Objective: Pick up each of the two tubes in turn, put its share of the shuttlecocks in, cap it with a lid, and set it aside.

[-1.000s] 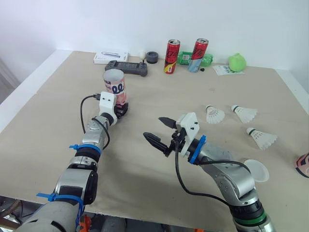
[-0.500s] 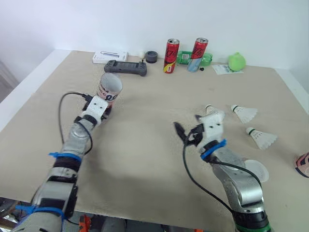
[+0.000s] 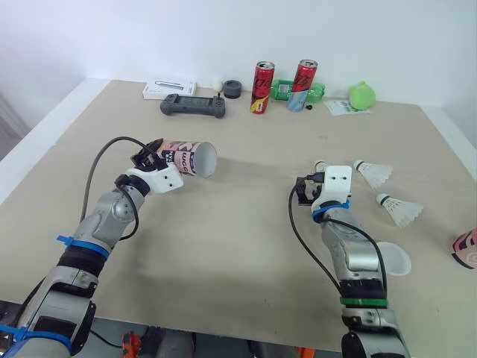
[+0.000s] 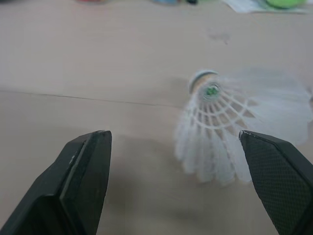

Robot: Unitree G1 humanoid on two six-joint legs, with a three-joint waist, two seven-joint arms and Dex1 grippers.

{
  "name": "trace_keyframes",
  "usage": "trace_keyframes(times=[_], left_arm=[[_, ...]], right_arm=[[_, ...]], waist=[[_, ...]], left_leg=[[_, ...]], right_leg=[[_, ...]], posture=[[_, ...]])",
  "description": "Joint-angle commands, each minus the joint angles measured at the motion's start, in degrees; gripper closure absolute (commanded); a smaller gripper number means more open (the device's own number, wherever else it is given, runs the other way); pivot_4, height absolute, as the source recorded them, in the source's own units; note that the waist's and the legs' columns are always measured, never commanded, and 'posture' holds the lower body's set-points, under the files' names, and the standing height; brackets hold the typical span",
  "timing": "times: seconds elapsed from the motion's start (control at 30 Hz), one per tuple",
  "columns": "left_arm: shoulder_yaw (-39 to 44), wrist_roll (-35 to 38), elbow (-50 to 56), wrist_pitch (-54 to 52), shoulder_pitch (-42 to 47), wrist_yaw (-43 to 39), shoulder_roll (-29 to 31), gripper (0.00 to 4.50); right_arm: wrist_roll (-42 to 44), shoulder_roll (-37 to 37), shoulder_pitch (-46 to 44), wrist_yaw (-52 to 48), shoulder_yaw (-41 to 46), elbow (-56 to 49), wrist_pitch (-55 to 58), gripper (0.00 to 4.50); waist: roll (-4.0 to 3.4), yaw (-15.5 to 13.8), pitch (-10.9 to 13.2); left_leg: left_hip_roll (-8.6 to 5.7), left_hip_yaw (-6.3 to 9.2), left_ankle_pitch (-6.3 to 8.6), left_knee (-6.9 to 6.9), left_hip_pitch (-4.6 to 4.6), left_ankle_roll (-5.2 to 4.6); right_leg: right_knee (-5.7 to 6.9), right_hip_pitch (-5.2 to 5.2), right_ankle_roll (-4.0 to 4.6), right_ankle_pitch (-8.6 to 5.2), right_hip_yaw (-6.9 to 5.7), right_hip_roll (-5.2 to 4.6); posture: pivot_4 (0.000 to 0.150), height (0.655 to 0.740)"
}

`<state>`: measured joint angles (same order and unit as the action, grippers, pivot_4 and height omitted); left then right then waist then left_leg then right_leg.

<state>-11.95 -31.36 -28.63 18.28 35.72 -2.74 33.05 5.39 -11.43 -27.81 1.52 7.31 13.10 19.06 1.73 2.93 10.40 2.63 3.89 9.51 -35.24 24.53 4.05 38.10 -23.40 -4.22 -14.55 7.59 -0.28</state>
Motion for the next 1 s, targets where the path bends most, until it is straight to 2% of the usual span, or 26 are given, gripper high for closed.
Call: trace_keyframes(times=[0.03, 0.1, 0.13, 0.23, 0.33, 0.5, 0.6, 0.7, 0.83, 1.0], left_arm=[[0.4, -0.4, 2.5, 0.1, 0.0, 0.7, 0.3, 1.45], [0.4, -0.5, 2.8, 0.1, -0.1, 0.6, 0.3, 1.45], [0.4, -0.5, 2.8, 0.1, -0.1, 0.5, 0.2, 1.45], [0.3, -0.6, 3.0, -0.2, -0.2, 0.0, 0.2, 1.45], [0.0, -0.5, 3.3, -2.2, -0.2, -1.5, -0.3, 1.45], [-0.8, -0.2, 3.6, -5.1, 0.2, -4.0, -1.4, 1.45], [-1.4, -0.2, 2.1, -5.1, 0.9, -4.2, -2.0, 1.45], [-2.0, -0.3, 0.2, -4.5, 2.0, -4.3, -2.8, 1.45], [-2.3, 0.0, -0.4, -4.5, 3.4, -4.3, -3.6, 1.45], [-2.4, 0.3, -0.1, -4.8, 3.8, -4.2, -4.4, 1.45]], right_arm=[[-0.4, -0.5, -3.6, 0.2, 1.5, 4.6, -5.0, 1.79], [-0.5, -0.5, -4.1, 0.1, 1.6, 6.5, -6.4, 2.59], [-0.3, -0.4, -4.1, -0.1, 1.7, 6.8, -6.6, 3.15], [0.2, -0.4, -3.2, -0.8, 1.5, 5.1, -6.7, 4.46], [2.4, -1.7, -0.5, -5.7, 0.8, -1.9, -4.9, 4.46], [11.5, -9.7, 6.0, -27.9, -6.8, -24.3, -0.6, 4.46], [15.9, -13.6, 6.3, -34.6, -10.5, -33.9, 5.0, 4.46], [14.7, -12.8, 2.0, -34.6, -14.8, -35.8, 8.5, 4.46], [9.9, -8.4, -2.2, -32.2, -21.0, -31.1, 8.7, 4.46], [7.5, -4.3, -4.7, -31.6, -23.0, -27.7, 8.2, 4.46]], waist=[[0.0, 0.0, 0.0], [0.0, 0.0, 0.0], [0.0, 0.0, 0.0], [0.0, 0.0, 0.0], [-0.01, 0.0, 0.0], [-0.13, -0.1, 0.1], [-0.13, 0.0, 0.1], [-0.12, 0.1, 0.1], [-0.11, 0.0, 0.1], [-0.11, -0.2, 0.1]], left_leg=[[0.0, 0.0, 0.0, 0.0, 0.0, 0.0], [0.0, 0.01, 0.0, 0.03, 0.01, 0.0], [-0.02, 0.01, 0.0, 0.05, 0.01, 0.0], [-0.03, 0.01, 0.0, 0.06, 0.02, 0.0], [-0.03, 0.02, 0.0, 0.06, 0.02, 0.0], [-0.07, 0.04, 0.01, 0.09, 0.13, 0.0], [-0.04, 0.07, 0.01, 0.09, 0.12, -0.01], [0.02, 0.07, -0.01, 0.08, 0.04, -0.01], [0.03, 0.07, -0.16, 0.07, 0.0, -0.11], [0.0, 0.06, -0.18, 0.07, 0.08, -0.1]], right_leg=[[0.0, 0.01, 0.0, 0.0, 0.0, 0.0], [0.0, 0.01, 0.0, -0.01, 0.0, 0.0], [0.0, 0.01, 0.0, -0.02, 0.01, 0.0], [-0.01, 0.01, 0.0, -0.02, 0.04, -0.01], [0.0, 0.01, -0.01, -0.03, 0.03, 0.0], [-0.02, -0.05, -0.06, -0.08, 0.04, -0.02], [-0.02, -0.06, -0.09, -0.11, 0.02, 0.01], [0.0, -0.04, -0.1, -0.08, 0.0, 0.07], [0.02, -0.05, -0.22, 0.05, -0.02, 0.08], [0.0, -0.06, -0.2, 0.07, -0.01, 0.04]], posture=[[0.15, 0.74], [0.15, 0.74], [0.15, 0.74], [0.15, 0.74], [0.15, 0.74], [0.15, 0.74], [0.15, 0.74], [0.15, 0.74], [0.15, 0.74], [0.15, 0.74]])
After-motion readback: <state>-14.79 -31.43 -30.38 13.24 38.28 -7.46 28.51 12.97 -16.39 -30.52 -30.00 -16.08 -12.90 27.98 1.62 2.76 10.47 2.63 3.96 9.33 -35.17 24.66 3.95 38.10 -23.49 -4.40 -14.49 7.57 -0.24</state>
